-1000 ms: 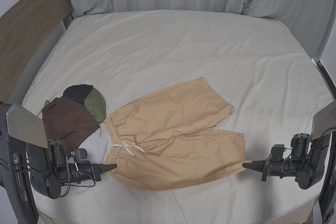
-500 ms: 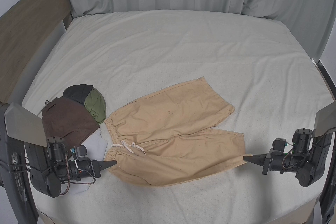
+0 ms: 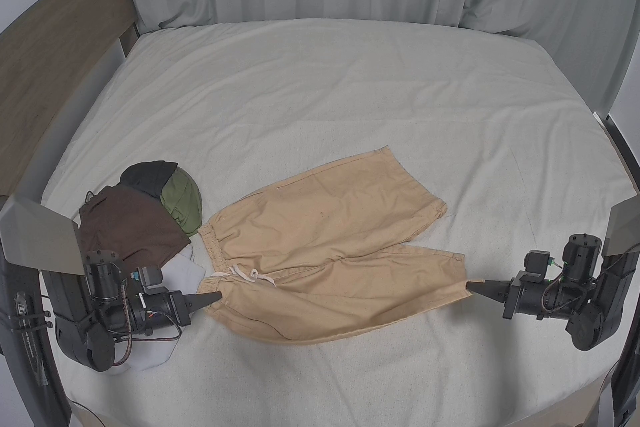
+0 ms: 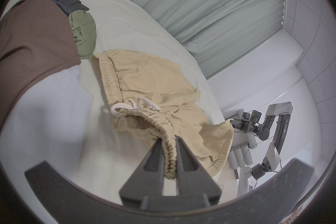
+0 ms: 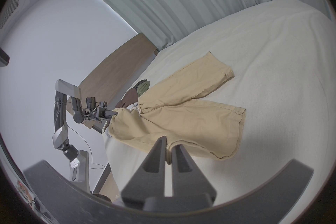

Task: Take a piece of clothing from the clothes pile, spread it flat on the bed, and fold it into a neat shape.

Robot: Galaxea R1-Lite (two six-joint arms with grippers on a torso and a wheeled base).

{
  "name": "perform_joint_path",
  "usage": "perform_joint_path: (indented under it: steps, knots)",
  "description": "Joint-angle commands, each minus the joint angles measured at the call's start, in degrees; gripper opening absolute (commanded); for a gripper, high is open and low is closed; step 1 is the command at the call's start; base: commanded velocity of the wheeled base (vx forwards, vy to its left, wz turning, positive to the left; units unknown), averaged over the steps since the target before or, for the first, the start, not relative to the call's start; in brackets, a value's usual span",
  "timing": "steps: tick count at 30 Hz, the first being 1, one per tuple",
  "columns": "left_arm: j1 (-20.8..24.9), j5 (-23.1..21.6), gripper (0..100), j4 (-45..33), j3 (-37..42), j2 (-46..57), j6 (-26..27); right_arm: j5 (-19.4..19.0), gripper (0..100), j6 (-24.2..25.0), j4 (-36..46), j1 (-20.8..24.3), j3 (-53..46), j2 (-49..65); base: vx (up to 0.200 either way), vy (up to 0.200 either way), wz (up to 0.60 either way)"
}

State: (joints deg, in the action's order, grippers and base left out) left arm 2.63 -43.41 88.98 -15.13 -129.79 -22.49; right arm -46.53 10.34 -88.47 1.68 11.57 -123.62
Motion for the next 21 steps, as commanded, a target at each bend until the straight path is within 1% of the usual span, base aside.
perform_joint_path:
  steps: [1,5,10,18,21]
  knots:
    - [0.0,-0.01,0,0.05,-0.16,0.42,-0.01,0.3,0,1.18,-0.04,1.13,1.18,0.84,0.0,0.0,0.0]
    - [-0.08,0.08,0,0.05,-0.34,0.59,-0.01,1.62,0,2.76,-0.04,3.06,1.35,1.98,0.0,0.0,0.0]
    - [-0.44,0.08,0,0.05,-0.6,0.59,-0.1,5.22,0,4.25,-0.04,6.14,1.88,3.13,0.0,0.0,0.0]
    - [-0.44,0.17,0,0.05,-0.78,0.59,-0.1,6.19,0,4.96,-0.04,6.32,3.64,3.48,0.0,0.0,0.0]
    - [-0.52,0.17,0,0.05,-0.87,0.51,-0.1,8.56,0,6.1,-0.04,6.49,5.83,3.65,0.0,0.0,0.0]
